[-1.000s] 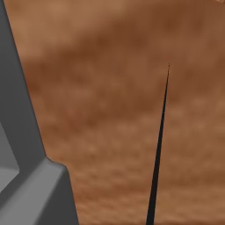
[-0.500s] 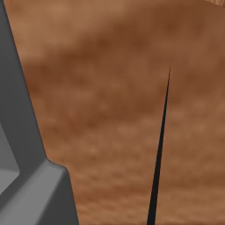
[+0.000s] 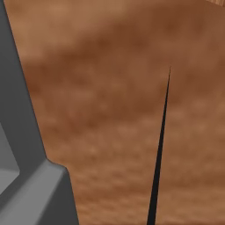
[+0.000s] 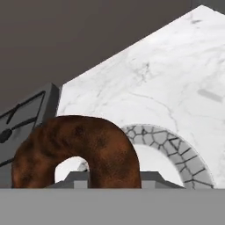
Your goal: Pick up the bagel from the plate, place it on the toaster oven rack, close the door, and set the timer.
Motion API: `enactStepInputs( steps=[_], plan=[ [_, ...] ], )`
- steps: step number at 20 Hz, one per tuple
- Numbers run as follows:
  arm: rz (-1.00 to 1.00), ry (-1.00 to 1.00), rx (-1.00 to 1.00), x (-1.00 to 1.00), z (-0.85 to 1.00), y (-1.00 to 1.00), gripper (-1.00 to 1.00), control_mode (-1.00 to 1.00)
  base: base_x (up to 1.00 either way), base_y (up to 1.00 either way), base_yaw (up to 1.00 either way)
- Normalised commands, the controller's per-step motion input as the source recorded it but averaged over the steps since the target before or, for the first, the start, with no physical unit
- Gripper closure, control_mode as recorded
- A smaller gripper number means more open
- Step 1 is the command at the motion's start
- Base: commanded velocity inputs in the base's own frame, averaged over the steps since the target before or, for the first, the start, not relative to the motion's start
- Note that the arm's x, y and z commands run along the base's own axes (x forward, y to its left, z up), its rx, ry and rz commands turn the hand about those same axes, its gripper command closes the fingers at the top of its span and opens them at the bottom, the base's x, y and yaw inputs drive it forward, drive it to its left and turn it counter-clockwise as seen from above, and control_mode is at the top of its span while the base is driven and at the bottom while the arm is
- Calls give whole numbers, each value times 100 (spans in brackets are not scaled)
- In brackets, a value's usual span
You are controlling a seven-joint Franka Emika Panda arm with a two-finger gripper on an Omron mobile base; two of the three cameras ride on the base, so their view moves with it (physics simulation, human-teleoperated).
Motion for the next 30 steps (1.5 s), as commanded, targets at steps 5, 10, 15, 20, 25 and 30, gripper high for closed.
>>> enactStepInputs(
  steps=[5, 10, 15, 20, 25, 30],
  plan=[
    [0, 0, 0, -10, 100, -6, 100, -100, 0, 0, 0],
    [-5, 0, -6, -20, 100, -33, 100, -100, 0, 0, 0],
    [-14, 1, -14, -9, 79, -45, 100, -100, 0, 0, 0],
    [-7, 1, -5, 0, 32, -60, 100, -100, 0, 0, 0],
    [0, 5, 3, 0, 0, -70, 100, -100, 0, 0, 0],
    [0, -1, 5, 0, -1, -60, 100, -100, 0, 0, 0]
  ],
)
